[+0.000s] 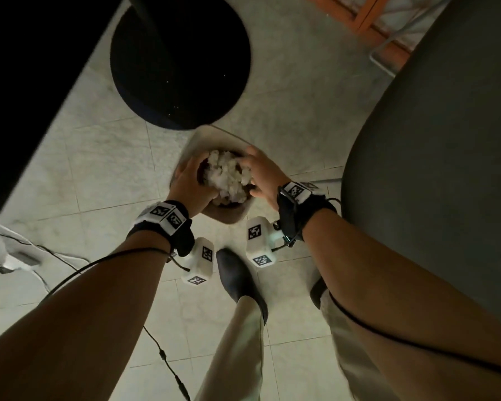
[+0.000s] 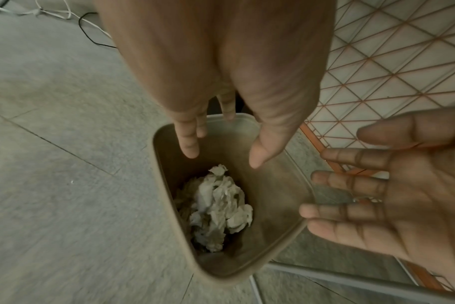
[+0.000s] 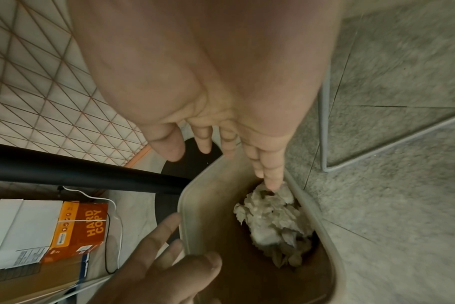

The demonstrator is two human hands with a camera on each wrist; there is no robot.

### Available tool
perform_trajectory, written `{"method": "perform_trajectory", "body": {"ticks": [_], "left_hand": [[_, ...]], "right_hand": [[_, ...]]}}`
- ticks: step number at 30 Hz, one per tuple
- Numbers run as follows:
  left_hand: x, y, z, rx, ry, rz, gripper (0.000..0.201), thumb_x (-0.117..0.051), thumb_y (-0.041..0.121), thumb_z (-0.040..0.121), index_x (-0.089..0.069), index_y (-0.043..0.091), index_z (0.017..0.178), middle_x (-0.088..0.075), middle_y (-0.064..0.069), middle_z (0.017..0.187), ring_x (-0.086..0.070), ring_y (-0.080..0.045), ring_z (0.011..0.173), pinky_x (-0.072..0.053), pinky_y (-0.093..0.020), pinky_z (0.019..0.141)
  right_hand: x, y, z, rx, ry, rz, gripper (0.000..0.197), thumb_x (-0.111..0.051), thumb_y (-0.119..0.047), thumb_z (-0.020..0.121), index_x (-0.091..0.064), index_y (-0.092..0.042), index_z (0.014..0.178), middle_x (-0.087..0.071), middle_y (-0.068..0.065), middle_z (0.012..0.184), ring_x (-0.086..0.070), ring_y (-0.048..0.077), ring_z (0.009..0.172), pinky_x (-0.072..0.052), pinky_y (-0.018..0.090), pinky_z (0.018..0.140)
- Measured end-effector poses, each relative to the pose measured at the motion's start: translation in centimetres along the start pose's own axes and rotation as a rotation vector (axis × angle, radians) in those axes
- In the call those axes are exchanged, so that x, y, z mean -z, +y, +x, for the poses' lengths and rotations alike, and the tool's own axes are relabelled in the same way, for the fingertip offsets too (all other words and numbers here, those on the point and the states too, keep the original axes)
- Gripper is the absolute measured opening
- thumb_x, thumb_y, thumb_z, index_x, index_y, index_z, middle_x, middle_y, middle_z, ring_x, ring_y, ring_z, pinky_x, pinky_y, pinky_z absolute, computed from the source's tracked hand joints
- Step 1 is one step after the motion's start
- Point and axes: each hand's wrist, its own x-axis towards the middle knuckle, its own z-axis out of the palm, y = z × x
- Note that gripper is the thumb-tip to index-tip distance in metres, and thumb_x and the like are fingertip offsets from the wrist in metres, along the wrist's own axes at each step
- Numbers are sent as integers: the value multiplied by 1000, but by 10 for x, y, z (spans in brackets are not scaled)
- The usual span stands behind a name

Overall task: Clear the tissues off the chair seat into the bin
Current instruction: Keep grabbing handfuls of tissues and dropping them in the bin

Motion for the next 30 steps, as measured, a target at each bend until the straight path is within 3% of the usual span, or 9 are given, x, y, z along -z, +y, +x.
{"method": "perform_trajectory", "body": {"ticks": [5,8,12,17,22,25,28,30], "left_hand": [[13,16,-28,-3,39,42,63,-67,14,80,-47,23,139,-50,-8,141,-46,-29,129,-38,-36,103],[15,30,-53,33,46,9,53,-62,18,87,-50,24,138,-53,-8,139,-48,-29,127,-38,-37,102],[6,34,-94,27,17,-17,47,-67,22,88,-55,23,133,-58,-11,133,-55,-30,119,-41,-38,96],[-9,61,-148,14,-57,-25,43,-65,20,90,-56,27,130,-55,-9,133,-59,-27,113,-43,-35,88],[-25,120,-192,-79,-95,-53,33,-65,13,90,-62,26,121,-58,-3,128,-59,-21,101,-42,-33,84],[-35,166,-207,-159,-132,-26,30,-62,15,92,-60,35,115,-58,2,123,-55,-16,100,-43,-33,87],[-46,215,-213,-223,-189,3,31,-61,17,93,-56,36,117,-57,4,122,-55,-13,102,-42,-30,86],[-54,251,-217,-276,-221,55,32,-59,16,94,-56,32,122,-56,6,118,-54,-10,99,-40,-24,83]], "right_hand": [[10,8,-21,42,-36,-230,49,-41,-18,97,-37,-20,146,-40,12,149,-45,31,131,-41,47,108],[11,14,-53,65,-52,-305,45,-42,-21,96,-45,-17,141,-44,11,148,-43,31,134,-39,44,109],[24,31,-115,94,-16,-323,40,-43,-27,97,-52,-23,136,-54,6,140,-49,24,128,-37,29,102],[50,60,-178,72,-19,-197,31,-44,-26,97,-60,-29,123,-59,4,134,-56,22,121,-42,41,106],[89,68,-230,53,34,71,25,-47,-43,78,-65,-54,92,-66,-2,123,-60,15,116,-48,44,102],[126,65,-255,83,111,192,23,-50,-42,77,-67,-48,90,-68,-8,107,-64,12,101,-52,36,95],[174,59,-273,120,211,266,20,-50,-30,85,-64,-36,99,-65,-6,98,-60,10,83,-48,22,73],[206,59,-282,137,289,272,21,-48,-20,94,-63,-30,105,-64,-2,100,-59,13,86,-47,25,76]]}}
